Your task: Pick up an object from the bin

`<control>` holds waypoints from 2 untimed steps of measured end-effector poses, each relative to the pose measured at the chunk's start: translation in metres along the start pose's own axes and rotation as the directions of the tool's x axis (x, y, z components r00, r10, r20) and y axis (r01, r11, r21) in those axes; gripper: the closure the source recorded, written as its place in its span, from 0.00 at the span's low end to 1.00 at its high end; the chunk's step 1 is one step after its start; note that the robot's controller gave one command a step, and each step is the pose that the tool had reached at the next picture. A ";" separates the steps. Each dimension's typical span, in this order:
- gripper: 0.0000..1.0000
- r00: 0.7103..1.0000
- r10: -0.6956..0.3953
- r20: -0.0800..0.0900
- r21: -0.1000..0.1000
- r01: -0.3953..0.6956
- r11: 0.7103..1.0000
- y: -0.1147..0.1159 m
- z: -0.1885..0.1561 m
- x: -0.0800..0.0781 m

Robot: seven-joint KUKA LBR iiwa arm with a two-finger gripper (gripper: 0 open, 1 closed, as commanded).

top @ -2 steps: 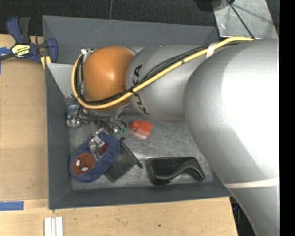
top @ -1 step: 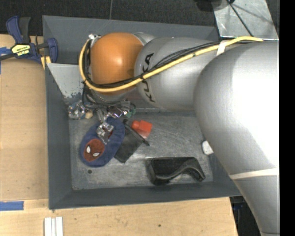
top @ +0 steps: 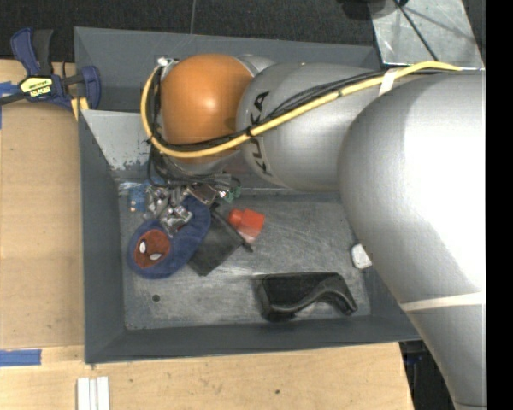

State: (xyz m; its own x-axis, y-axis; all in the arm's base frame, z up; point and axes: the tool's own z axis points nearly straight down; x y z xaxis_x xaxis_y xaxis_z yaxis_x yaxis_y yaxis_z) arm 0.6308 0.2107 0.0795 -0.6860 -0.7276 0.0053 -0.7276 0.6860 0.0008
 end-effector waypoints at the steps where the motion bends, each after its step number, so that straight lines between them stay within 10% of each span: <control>1: 1.00 1.000 0.004 0.017 0.007 -0.004 1.000 -0.002 -0.077 -0.002; 2: 1.00 1.000 0.009 0.012 0.003 -0.009 1.000 -0.003 -0.083 -0.003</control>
Offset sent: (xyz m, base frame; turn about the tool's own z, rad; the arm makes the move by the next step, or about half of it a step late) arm 0.0002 -0.0001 0.0700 0.0000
